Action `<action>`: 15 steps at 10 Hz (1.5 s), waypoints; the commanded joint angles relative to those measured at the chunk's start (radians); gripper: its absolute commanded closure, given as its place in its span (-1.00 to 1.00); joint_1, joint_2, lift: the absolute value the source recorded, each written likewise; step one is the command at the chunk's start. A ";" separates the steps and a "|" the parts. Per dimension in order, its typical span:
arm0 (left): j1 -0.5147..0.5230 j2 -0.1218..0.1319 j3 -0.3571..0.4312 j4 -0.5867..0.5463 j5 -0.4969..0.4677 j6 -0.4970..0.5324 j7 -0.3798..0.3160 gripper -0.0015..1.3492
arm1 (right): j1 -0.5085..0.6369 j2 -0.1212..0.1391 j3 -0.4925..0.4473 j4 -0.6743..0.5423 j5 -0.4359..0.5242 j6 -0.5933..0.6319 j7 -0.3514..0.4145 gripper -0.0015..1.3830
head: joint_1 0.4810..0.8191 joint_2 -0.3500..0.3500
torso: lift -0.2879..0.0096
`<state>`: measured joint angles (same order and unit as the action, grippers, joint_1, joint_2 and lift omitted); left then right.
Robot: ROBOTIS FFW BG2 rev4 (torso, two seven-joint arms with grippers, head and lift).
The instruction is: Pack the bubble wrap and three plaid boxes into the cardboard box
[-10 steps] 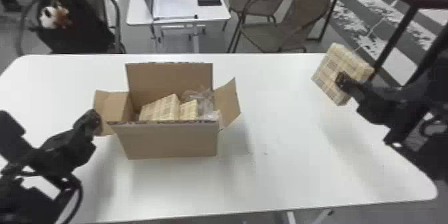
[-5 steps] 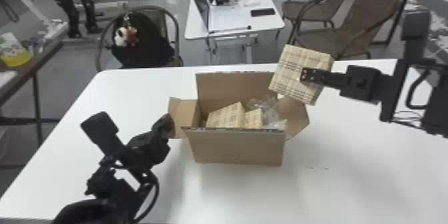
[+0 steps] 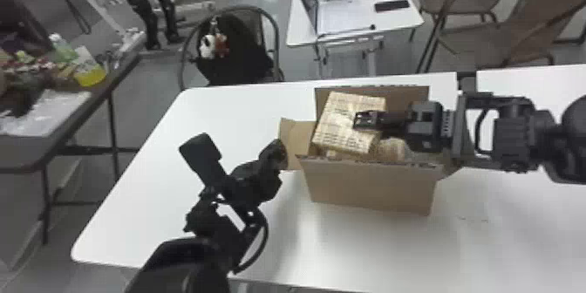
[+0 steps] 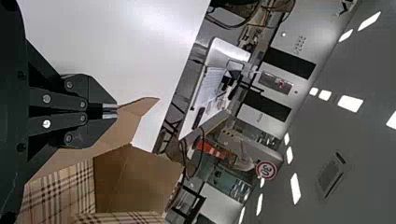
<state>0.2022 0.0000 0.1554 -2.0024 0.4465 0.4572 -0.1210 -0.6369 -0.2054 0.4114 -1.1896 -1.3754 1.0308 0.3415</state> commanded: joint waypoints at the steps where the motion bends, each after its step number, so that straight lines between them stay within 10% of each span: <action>1: 0.000 -0.003 -0.002 0.004 0.001 0.000 0.000 0.80 | -0.010 0.012 0.037 0.096 -0.085 0.008 -0.003 0.49 | 0.11 0.87 | -0.24; 3: 0.019 -0.003 0.012 -0.001 0.008 -0.011 0.004 0.80 | 0.014 0.012 0.018 0.101 -0.179 0.040 -0.125 0.27 | 0.22 0.90 | -0.24; 5: 0.017 -0.003 0.009 -0.001 0.008 -0.012 0.004 0.80 | 0.048 0.008 -0.054 0.033 -0.198 0.057 -0.199 -0.83 | 0.27 0.92 | -0.24; 8: 0.019 -0.003 0.007 -0.001 0.008 -0.014 0.004 0.80 | 0.131 -0.035 -0.279 -0.337 -0.036 0.130 -0.246 -0.74 | 0.13 0.83 | -0.24; 13: 0.026 -0.003 0.012 -0.002 0.015 -0.028 0.004 0.80 | 0.582 -0.084 -0.465 -0.903 0.803 -0.436 -0.001 -0.73 | -0.24 0.40 | -0.24; 15: 0.043 -0.003 0.026 -0.007 0.021 -0.048 0.004 0.80 | 0.852 -0.026 -0.523 -0.946 1.081 -0.741 -0.001 -0.73 | -0.13 0.24 | -0.24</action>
<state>0.2404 0.0000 0.1765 -2.0072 0.4663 0.4150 -0.1166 0.1322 -0.2520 -0.0944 -2.1332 -0.3721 0.3934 0.3405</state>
